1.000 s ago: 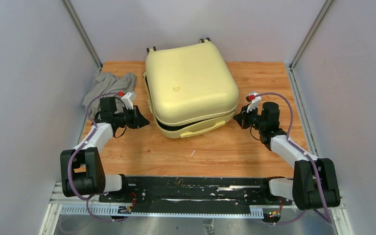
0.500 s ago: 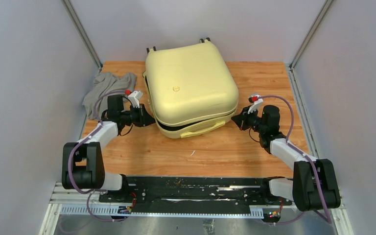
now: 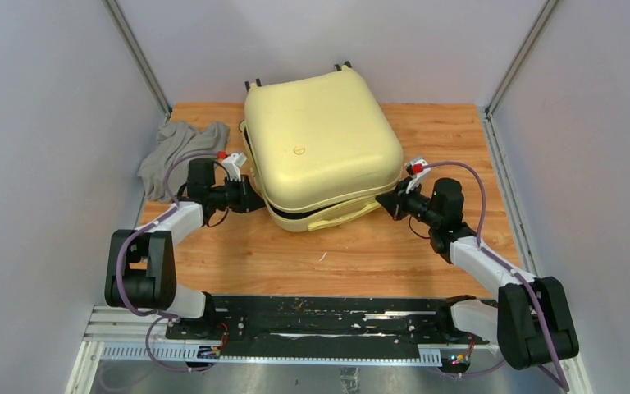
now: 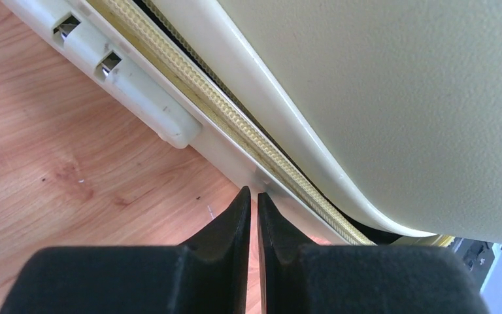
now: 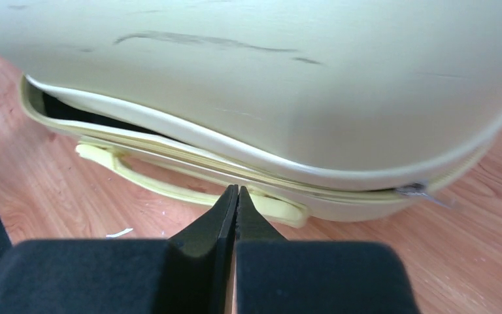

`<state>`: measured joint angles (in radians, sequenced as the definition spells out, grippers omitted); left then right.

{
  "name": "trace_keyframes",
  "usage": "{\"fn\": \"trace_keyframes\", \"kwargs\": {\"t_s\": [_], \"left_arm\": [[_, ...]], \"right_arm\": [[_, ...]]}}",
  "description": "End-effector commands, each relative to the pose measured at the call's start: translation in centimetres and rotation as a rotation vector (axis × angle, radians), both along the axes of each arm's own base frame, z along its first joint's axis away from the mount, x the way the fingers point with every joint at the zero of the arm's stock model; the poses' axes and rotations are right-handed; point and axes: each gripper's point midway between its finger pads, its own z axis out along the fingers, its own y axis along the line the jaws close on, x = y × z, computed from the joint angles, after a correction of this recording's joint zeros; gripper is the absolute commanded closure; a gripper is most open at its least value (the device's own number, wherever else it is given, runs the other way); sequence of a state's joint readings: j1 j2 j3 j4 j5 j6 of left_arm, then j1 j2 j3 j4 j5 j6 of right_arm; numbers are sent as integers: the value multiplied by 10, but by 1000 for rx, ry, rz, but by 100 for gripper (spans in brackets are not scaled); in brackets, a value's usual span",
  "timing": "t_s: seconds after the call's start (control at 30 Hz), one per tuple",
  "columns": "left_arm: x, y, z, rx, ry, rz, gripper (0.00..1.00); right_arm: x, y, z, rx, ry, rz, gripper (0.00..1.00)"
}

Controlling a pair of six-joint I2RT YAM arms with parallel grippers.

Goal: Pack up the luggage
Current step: Zip the luggage at the center of the board.

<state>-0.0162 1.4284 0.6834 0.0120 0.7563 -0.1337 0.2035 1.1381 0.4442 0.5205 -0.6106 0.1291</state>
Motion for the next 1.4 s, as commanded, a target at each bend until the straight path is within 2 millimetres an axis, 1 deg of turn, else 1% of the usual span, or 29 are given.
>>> {"fn": "trace_keyframes", "kwargs": {"t_s": [0.0, 0.07, 0.13, 0.17, 0.2, 0.23, 0.27, 0.33, 0.4, 0.43, 0.47, 0.5, 0.57, 0.6, 0.63, 0.7, 0.8, 0.87, 0.9, 1.0, 1.1, 1.2, 1.3, 1.33, 1.37], "left_arm": [[1, -16, 5, -27, -39, -49, 88], [1, -18, 5, -26, -38, -54, 88], [2, -18, 6, -27, -42, -51, 89], [2, -18, 9, -26, -49, -49, 89], [3, -17, 11, -26, -56, -45, 89], [3, -17, 14, -29, -62, -41, 89], [3, -16, 17, -34, -67, -36, 89], [5, -13, 25, -46, -77, -22, 89], [7, -9, 30, -57, -81, -4, 89], [9, -7, 32, -63, -81, 5, 90], [10, -4, 34, -70, -78, 14, 90], [10, -4, 34, -78, -71, 18, 90], [15, 8, 38, -96, -66, 57, 90], [16, 12, 39, -102, -64, 67, 90], [16, 15, 42, -106, -67, 75, 90], [17, 20, 45, -99, -74, 86, 90], [15, 25, 46, -94, -56, 93, 90], [14, 27, 49, -96, -62, 95, 90], [11, 28, 48, -94, -52, 94, 90], [5, 29, 48, -82, -52, 85, 90], [2, 31, 46, -73, -50, 84, 90], [2, 34, 44, -71, -44, 95, 90], [4, 38, 43, -65, -43, 112, 90], [5, 40, 43, -61, -42, 119, 90], [6, 42, 42, -58, -40, 125, 90]], "right_arm": [[-13, 23, 9, -15, -54, 102, 100], [-16, 27, 7, -24, -48, 111, 100], [-17, 27, 5, -30, -43, 105, 100], [-15, 24, 4, -40, -39, 82, 100], [-12, 16, 3, -64, -32, 36, 100], [-5, 4, 3, -88, -30, -35, 98], [2, -11, 4, -107, -25, -120, 89], [10, -38, 13, -106, -31, -241, 59], [15, -65, 20, -97, -42, -345, 36], [17, -75, 23, -84, -45, -382, 30], [19, -84, 23, -61, -33, -409, 26], [20, -88, 22, -26, -8, -421, 24], [22, -87, 20, 36, 25, -396, 24], [25, -91, 23, 60, 10, -390, 24], [25, -89, 22, 75, 3, -361, 24], [28, -79, 19, 90, 1, -282, 24], [39, -68, 14, 81, 19, -175, 26], [45, -57, 16, 107, 16, -66, 26], [48, -53, 16, 126, 24, -23, 27], [52, -39, 19, 200, 44, 116, 29], [53, -32, 19, 256, 47, 174, 31], [48, -21, 15, 273, 59, 219, 34], [38, -6, 9, 256, 70, 272, 42], [36, -5, 8, 250, 73, 270, 45], [32, 4, 7, 248, 80, 291, 48]]}}
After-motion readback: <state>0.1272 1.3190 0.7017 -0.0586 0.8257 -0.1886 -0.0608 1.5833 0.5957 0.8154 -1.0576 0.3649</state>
